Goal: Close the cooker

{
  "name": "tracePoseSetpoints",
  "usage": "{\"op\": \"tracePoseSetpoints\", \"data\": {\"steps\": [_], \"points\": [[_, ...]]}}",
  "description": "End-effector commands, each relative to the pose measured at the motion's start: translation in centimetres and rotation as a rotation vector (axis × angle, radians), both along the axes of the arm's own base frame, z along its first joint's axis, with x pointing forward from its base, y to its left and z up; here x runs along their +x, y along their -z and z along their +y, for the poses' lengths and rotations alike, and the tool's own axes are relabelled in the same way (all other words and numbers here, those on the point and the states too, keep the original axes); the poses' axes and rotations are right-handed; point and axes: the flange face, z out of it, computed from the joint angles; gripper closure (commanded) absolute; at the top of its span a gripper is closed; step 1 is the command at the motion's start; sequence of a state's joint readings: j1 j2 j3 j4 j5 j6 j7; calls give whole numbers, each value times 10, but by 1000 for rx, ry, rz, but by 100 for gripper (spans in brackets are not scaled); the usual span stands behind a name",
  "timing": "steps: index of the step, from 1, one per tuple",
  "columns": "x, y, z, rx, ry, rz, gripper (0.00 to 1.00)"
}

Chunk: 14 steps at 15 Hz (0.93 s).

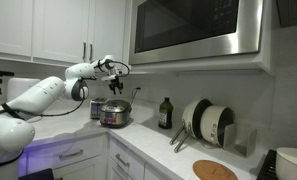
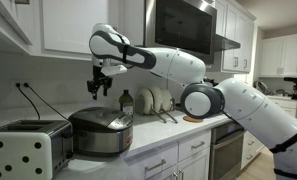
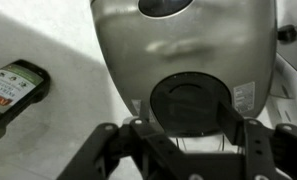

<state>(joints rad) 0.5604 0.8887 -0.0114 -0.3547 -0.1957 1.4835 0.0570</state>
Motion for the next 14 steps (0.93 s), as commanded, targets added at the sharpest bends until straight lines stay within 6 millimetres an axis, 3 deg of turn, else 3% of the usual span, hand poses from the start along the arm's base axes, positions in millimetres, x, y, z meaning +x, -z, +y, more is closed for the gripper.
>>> {"op": "tracePoseSetpoints", "data": {"steps": [1, 5, 11, 14], "points": [[-25, -61, 6, 79, -92, -86, 1], [-48, -114, 6, 117, -167, -178, 0], [-74, -172, -21, 113, -182, -246, 0], [-96, -204, -25, 160, -206, -291, 0]]}}
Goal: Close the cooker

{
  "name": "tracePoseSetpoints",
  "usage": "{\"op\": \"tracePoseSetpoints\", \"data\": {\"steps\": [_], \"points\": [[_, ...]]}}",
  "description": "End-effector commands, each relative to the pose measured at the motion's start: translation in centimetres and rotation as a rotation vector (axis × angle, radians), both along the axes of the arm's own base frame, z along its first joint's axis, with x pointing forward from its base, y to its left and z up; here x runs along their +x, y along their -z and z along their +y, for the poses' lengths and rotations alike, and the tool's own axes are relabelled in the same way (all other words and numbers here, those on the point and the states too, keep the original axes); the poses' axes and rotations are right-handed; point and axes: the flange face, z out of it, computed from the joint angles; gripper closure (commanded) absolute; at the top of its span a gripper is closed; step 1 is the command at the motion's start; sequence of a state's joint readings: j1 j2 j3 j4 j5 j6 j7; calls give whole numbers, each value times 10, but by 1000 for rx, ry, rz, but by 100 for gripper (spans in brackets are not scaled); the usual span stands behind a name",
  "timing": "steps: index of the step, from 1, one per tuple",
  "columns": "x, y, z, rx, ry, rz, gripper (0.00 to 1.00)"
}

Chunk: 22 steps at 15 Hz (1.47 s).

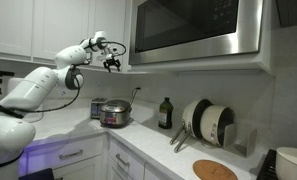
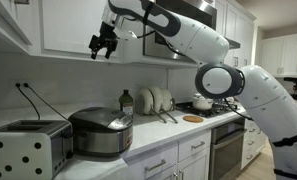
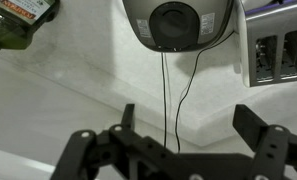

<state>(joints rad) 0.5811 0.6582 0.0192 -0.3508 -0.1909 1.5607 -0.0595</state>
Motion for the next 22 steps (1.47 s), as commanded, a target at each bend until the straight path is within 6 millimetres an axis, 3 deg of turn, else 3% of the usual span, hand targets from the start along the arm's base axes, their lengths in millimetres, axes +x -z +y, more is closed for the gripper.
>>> {"op": "tracePoseSetpoints", "data": {"steps": [1, 4, 9, 12, 16, 22], "points": [[-6, -11, -3, 9, -5, -13, 0], [-19, -30, -6, 26, -16, -35, 0], [-20, -28, -4, 22, -23, -29, 0], [-27, -38, -12, 16, -40, -22, 0], [-41, -59, -41, -8, -25, -1, 0], [-77, -99, -109, -61, -21, 63, 0]]}}
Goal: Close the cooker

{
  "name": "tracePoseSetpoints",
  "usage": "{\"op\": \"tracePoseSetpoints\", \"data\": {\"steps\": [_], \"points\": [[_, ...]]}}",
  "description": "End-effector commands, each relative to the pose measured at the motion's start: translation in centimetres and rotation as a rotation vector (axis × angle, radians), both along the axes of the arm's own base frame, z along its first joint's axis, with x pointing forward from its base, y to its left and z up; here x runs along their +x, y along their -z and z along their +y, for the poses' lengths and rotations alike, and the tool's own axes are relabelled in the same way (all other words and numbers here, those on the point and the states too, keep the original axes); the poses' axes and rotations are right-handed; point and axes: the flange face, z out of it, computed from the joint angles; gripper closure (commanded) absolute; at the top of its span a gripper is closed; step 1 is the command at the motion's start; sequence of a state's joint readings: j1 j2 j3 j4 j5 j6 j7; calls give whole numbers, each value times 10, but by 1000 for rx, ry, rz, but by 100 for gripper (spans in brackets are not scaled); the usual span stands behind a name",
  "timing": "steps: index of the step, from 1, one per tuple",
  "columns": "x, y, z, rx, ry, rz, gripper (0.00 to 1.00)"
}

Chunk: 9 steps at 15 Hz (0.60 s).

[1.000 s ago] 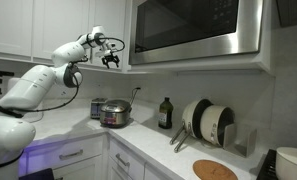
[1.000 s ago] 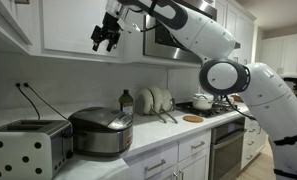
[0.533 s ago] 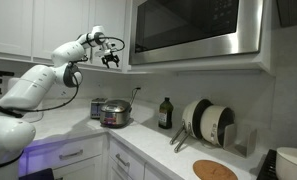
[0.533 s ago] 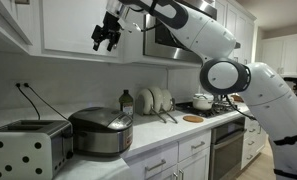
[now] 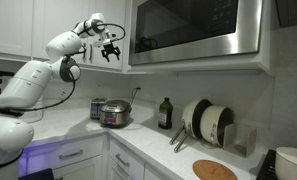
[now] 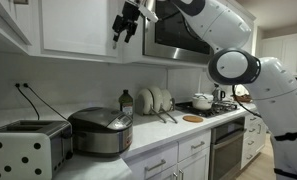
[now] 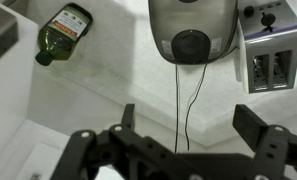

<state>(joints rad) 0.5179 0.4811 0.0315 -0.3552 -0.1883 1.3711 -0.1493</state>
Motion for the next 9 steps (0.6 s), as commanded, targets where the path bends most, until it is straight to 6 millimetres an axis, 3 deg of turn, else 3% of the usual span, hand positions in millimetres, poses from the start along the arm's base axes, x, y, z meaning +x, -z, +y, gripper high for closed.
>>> {"op": "tracePoseSetpoints", "data": {"steps": [1, 5, 9], "points": [[-24, -19, -38, -43, -15, 59, 0], [-56, -35, -74, -114, -40, 122, 0], [-75, -47, -106, -163, -9, 149, 0]]}}
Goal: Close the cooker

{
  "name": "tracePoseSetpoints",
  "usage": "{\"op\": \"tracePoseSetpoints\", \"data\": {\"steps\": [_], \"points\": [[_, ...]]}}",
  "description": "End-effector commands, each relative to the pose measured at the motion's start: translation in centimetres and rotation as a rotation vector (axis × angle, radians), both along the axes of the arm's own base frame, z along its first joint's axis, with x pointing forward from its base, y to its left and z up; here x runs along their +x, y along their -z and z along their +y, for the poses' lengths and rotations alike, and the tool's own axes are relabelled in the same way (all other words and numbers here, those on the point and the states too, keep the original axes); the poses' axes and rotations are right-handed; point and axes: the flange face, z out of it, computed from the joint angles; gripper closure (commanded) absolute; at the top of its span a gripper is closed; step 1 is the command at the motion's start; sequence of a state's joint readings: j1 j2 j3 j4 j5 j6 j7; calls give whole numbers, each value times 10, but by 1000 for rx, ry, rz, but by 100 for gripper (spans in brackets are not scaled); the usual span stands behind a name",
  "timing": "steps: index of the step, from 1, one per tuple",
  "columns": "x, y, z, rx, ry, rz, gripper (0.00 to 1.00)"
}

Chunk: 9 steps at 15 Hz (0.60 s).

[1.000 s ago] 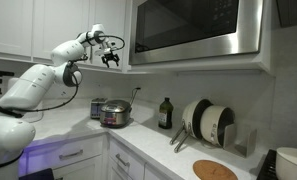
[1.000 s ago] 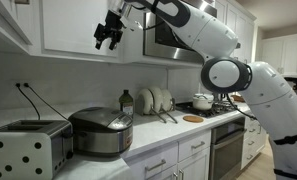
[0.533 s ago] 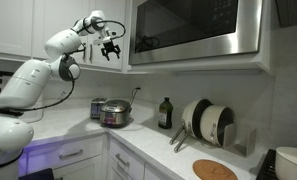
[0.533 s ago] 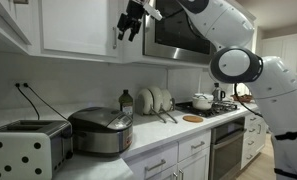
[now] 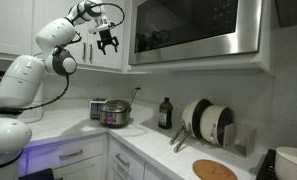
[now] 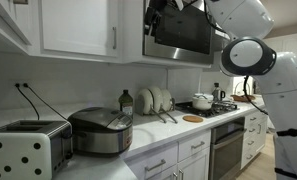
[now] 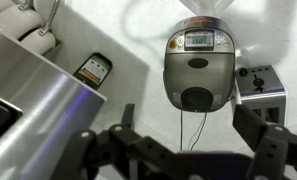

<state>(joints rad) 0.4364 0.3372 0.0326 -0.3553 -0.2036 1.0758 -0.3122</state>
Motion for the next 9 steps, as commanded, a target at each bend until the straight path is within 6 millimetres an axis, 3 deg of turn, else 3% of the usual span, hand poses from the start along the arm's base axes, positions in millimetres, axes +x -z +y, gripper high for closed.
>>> {"op": "tracePoseSetpoints", "data": {"steps": [1, 3, 4, 9], "points": [[-15, -10, -27, -47, 18, 17, 0], [-20, -15, -38, -29, 35, 14, 0], [-14, -12, -28, -21, 39, 2, 0], [-16, -15, -36, -19, 54, -2, 0]]}}
